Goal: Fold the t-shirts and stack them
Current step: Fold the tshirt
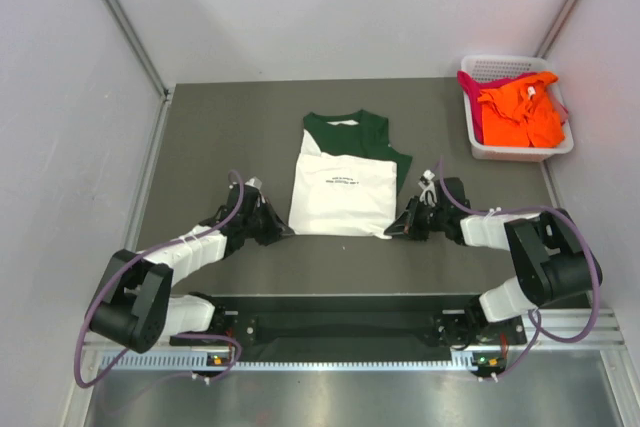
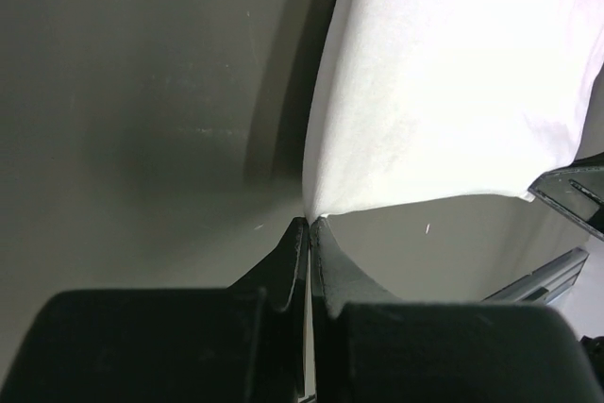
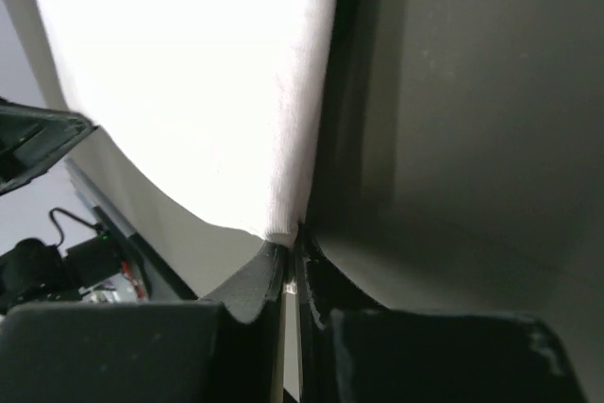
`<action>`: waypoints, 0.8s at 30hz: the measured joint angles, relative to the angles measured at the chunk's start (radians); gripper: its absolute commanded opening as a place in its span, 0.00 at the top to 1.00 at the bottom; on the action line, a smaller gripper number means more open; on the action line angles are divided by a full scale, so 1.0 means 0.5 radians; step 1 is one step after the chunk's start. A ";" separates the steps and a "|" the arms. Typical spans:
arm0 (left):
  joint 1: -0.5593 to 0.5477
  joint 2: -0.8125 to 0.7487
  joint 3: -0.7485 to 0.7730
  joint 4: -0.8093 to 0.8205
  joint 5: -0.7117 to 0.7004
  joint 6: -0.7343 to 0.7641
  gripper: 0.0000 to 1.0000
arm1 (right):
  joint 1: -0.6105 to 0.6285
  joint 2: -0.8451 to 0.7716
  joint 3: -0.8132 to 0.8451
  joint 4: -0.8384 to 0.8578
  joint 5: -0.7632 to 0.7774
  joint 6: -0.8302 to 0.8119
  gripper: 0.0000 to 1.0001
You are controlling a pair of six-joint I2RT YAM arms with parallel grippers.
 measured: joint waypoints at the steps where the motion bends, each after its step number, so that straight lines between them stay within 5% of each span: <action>1: 0.000 0.001 0.000 0.001 -0.004 -0.001 1.00 | 0.001 -0.002 0.001 -0.026 0.018 -0.014 1.00; 15: -0.014 -0.098 -0.015 -0.076 -0.016 -0.008 1.00 | -0.015 -0.306 -0.047 -0.356 0.177 -0.256 1.00; 24: -0.163 -0.465 -0.039 -0.293 -0.034 -0.076 1.00 | -0.021 -0.668 -0.096 -0.673 0.201 -0.362 1.00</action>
